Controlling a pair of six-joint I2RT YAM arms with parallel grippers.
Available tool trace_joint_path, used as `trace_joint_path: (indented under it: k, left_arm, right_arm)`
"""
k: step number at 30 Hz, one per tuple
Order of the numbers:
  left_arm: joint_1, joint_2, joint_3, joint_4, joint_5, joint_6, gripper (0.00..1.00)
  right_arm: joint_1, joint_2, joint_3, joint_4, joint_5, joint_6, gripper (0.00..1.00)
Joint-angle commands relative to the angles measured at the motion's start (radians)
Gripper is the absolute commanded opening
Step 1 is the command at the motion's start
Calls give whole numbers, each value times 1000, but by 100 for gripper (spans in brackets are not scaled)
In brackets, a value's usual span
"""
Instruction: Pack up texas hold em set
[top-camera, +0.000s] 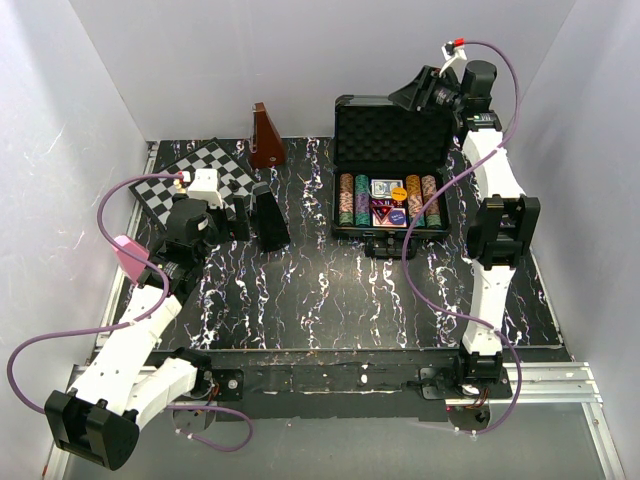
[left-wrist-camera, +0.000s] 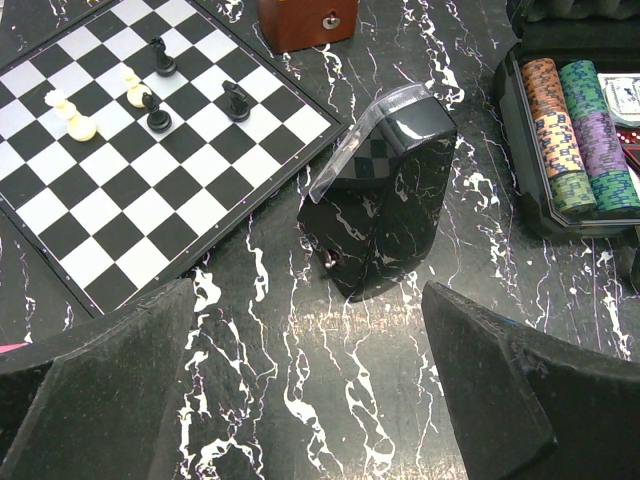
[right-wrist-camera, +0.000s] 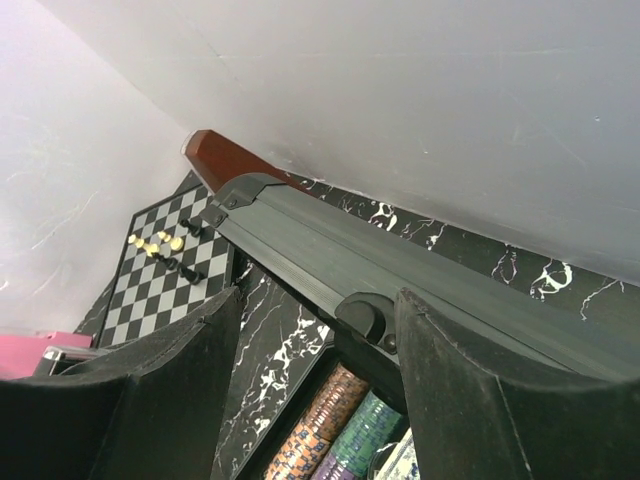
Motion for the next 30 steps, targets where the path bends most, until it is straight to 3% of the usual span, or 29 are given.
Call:
trace_joint_path:
  k: [1, 14, 30]
  left_arm:
    - [-2, -6, 0, 10, -10, 9, 98]
    - [-2, -9, 0, 10, -11, 9, 98]
    - [-2, -11, 2, 10, -2, 8, 98]
  right_arm:
    - [2, 3, 0, -33, -103, 18, 70]
    - [14, -40, -91, -29, -192, 18, 69]
    - [39, -305, -451, -27, -177, -125, 66]
